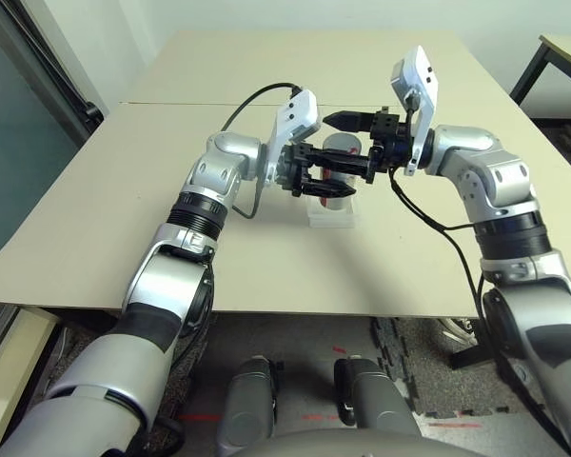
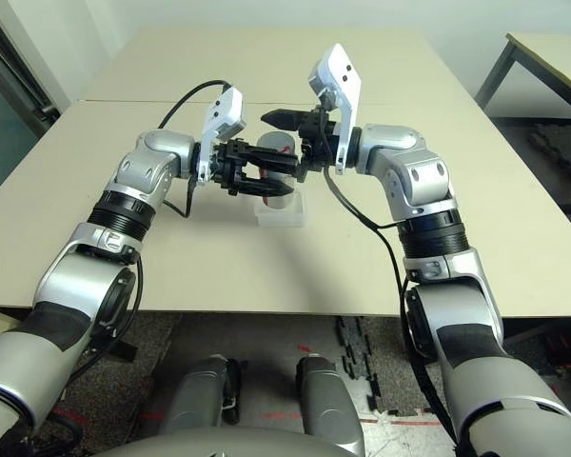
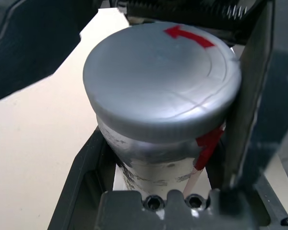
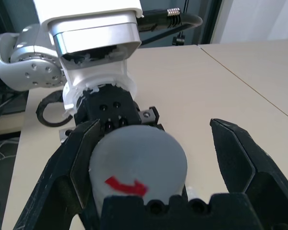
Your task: Pour the medicine from the bottle into the box.
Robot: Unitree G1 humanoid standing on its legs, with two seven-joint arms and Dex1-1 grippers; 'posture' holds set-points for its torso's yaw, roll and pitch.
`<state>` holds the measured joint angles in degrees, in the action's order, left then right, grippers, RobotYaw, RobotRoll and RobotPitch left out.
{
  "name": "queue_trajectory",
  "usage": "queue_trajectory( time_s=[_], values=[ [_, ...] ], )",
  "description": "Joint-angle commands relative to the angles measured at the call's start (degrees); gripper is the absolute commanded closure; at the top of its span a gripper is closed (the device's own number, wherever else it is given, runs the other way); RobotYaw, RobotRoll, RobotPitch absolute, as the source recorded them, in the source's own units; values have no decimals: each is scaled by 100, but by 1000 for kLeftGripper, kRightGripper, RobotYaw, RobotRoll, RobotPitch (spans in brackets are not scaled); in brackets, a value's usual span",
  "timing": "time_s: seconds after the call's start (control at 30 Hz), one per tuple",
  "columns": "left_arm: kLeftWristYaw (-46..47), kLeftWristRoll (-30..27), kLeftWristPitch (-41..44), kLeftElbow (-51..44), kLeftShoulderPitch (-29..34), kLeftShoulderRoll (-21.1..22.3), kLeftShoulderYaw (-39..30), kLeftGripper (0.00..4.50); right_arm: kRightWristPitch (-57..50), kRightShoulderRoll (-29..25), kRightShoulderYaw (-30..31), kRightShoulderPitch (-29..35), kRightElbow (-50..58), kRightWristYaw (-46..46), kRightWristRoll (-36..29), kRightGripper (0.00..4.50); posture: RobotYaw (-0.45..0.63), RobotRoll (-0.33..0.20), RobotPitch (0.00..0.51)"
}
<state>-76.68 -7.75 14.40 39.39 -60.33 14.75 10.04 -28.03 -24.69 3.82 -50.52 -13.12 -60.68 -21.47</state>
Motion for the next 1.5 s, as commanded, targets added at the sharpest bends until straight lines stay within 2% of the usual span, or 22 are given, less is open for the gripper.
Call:
queue_trajectory(
  time_s=[0.03, 0.67, 1.0, 1.2, 1.5],
  values=[
    [-112, -98, -37, -61, 52, 41, -15, 1678, -148, -302, -134, 181, 37, 68, 41, 0, -18, 0, 74],
    [-107, -74, -89, 60, 28, 84, -37, 1678, -487, -931, -355, 523, 429, 42, -418, 0, -33, 0, 69],
    [-106, -37, -207, 254, -31, 115, -67, 1678, -1363, -1252, -255, 805, 1472, -345, -982, 0, -38, 0, 69],
    [-88, -26, -289, 388, -87, 88, -73, 1678, -1417, -1089, -264, 674, 1545, -110, -981, 0, -42, 0, 69],
    [-87, -19, -356, 448, -102, 16, -58, 1678, -873, -606, -110, 249, 965, 402, -491, 0, -36, 0, 65]
  ],
)
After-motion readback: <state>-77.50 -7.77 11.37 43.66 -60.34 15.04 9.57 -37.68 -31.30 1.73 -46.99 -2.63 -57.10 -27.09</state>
